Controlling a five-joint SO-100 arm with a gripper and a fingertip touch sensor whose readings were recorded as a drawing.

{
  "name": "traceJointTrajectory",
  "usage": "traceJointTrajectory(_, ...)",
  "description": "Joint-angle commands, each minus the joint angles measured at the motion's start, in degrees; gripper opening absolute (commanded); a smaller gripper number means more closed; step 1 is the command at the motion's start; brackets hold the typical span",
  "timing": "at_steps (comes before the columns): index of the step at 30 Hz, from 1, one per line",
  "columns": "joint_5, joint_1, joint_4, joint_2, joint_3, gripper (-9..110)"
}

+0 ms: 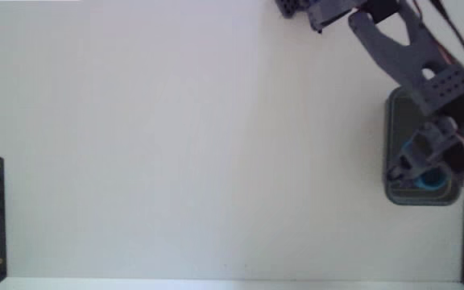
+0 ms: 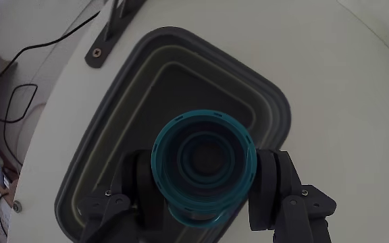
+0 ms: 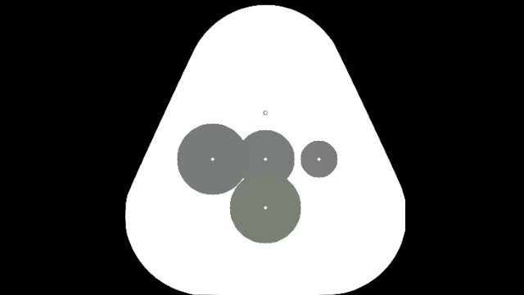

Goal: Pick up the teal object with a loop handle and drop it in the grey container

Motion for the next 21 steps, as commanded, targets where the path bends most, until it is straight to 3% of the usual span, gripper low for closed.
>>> traceJointTrajectory(1,0.09,-2.11,0.83,5.8,-0.56,63)
traceJointTrajectory(14,0.09,-2.51,0.84,5.82,-0.55,63)
traceJointTrajectory(15,0.09,-2.51,0.84,5.82,-0.55,110)
traceJointTrajectory(21,0.09,-2.51,0.84,5.82,-0.55,110)
